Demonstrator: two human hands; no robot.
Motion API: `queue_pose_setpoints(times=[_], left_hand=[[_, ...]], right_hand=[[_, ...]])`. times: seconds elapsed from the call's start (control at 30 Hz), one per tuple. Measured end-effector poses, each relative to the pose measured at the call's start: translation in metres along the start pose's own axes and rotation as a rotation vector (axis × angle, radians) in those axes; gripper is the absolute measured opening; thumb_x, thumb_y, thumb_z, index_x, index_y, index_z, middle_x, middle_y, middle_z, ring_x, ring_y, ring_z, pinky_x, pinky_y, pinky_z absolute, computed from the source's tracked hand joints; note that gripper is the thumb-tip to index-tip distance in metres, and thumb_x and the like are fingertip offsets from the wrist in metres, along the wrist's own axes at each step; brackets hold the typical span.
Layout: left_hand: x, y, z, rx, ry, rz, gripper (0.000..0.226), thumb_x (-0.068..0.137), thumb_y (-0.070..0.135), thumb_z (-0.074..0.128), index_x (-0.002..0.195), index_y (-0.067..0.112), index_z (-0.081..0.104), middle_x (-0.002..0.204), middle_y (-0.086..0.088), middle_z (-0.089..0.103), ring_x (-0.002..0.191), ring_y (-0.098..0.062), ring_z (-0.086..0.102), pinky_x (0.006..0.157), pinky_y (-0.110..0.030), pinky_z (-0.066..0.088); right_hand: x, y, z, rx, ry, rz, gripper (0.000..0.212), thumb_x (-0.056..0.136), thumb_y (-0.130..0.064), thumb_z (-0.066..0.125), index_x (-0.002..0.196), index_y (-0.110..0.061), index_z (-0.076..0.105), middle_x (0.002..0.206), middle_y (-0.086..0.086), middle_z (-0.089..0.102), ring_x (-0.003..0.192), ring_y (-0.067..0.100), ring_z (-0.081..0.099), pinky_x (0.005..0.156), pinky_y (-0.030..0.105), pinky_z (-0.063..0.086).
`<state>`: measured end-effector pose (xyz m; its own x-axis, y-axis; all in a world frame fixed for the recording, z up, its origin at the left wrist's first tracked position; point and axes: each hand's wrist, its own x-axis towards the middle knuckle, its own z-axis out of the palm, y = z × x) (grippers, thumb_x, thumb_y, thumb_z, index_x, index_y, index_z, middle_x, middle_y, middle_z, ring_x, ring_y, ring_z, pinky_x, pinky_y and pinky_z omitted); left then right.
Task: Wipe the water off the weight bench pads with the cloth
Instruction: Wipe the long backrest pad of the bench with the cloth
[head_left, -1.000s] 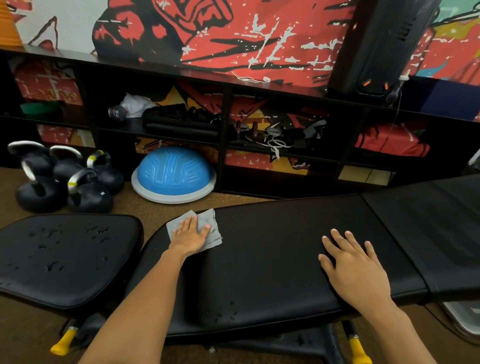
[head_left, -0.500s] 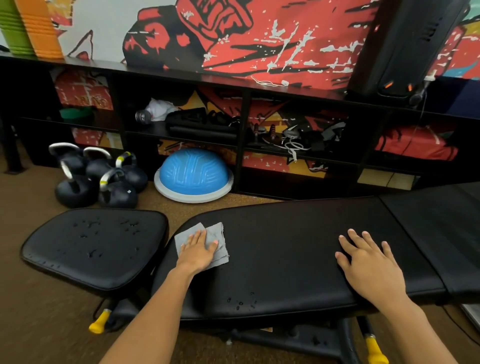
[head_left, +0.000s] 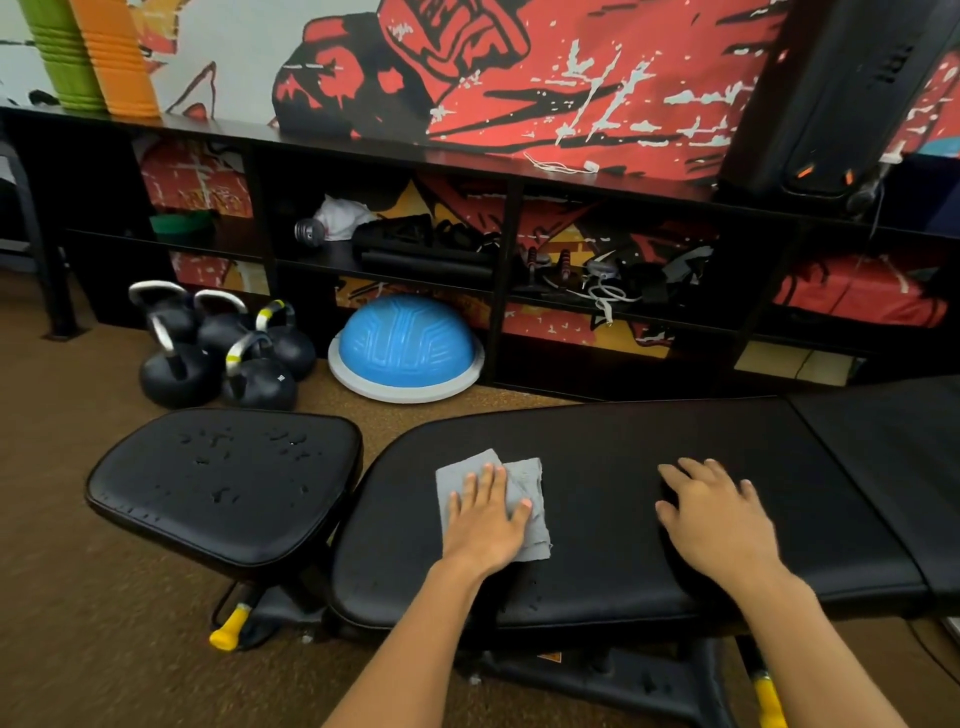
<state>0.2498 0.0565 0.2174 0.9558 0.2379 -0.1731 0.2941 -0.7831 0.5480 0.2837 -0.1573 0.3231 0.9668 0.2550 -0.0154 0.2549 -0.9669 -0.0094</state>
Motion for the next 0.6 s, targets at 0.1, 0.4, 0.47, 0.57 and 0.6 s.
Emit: queue_pose_setpoints(times=[0.1, 0.4, 0.47, 0.57, 0.6], left_hand=[[0.005, 0.012, 0.000, -0.014, -0.035, -0.002, 0.064, 0.098, 0.048, 0.018, 0.150, 0.020, -0.006, 0.158, 0.002, -0.013, 0.144, -0.018, -0.015, 0.116, -0.041, -0.009], [0.010, -0.008, -0.027, -0.998, 0.042, -0.092, 0.045, 0.101, 0.025, 0.031, 0.146, 0.028, 0.027, 0.154, 0.002, 0.025, 0.140, -0.013, 0.024, 0.115, -0.032, 0.020], [0.007, -0.016, -0.027, -1.046, 0.158, -0.108, 0.044, 0.100, 0.022, 0.034, 0.145, 0.026, 0.031, 0.152, 0.003, 0.030, 0.138, -0.009, 0.027, 0.110, -0.024, 0.022], [0.002, -0.027, -0.029, -1.057, 0.270, -0.100, 0.044, 0.100, 0.021, 0.037, 0.144, 0.024, 0.034, 0.151, 0.005, 0.033, 0.136, -0.008, 0.030, 0.102, -0.018, 0.024], [0.000, -0.032, -0.030, -1.033, 0.299, -0.094, 0.044, 0.099, 0.021, 0.038, 0.143, 0.024, 0.035, 0.149, 0.005, 0.035, 0.135, -0.008, 0.032, 0.101, -0.018, 0.025]], right_hand=[[0.004, -0.032, 0.008, 0.058, 0.012, -0.138, 0.052, 0.098, -0.030, 0.041, 0.147, -0.023, 0.027, 0.155, -0.003, 0.025, 0.146, 0.019, 0.013, 0.117, 0.042, 0.014], [0.039, -0.130, 0.050, 0.183, -0.087, -0.405, 0.055, 0.097, -0.009, 0.036, 0.149, -0.016, 0.021, 0.158, 0.004, 0.016, 0.146, 0.022, 0.009, 0.118, 0.039, 0.011], [0.046, -0.143, 0.066, 0.082, -0.160, -0.437, 0.057, 0.098, -0.019, 0.039, 0.150, -0.017, 0.017, 0.159, 0.004, 0.010, 0.147, 0.024, 0.004, 0.118, 0.043, 0.008], [0.053, -0.154, 0.083, -0.085, -0.211, -0.467, 0.062, 0.098, -0.034, 0.039, 0.151, -0.021, 0.009, 0.160, 0.005, 0.001, 0.147, 0.027, -0.005, 0.117, 0.046, -0.001], [0.055, -0.157, 0.085, -0.096, -0.213, -0.476, 0.057, 0.100, -0.036, 0.032, 0.151, -0.024, 0.010, 0.160, 0.005, 0.001, 0.147, 0.027, -0.006, 0.117, 0.046, -0.002]])
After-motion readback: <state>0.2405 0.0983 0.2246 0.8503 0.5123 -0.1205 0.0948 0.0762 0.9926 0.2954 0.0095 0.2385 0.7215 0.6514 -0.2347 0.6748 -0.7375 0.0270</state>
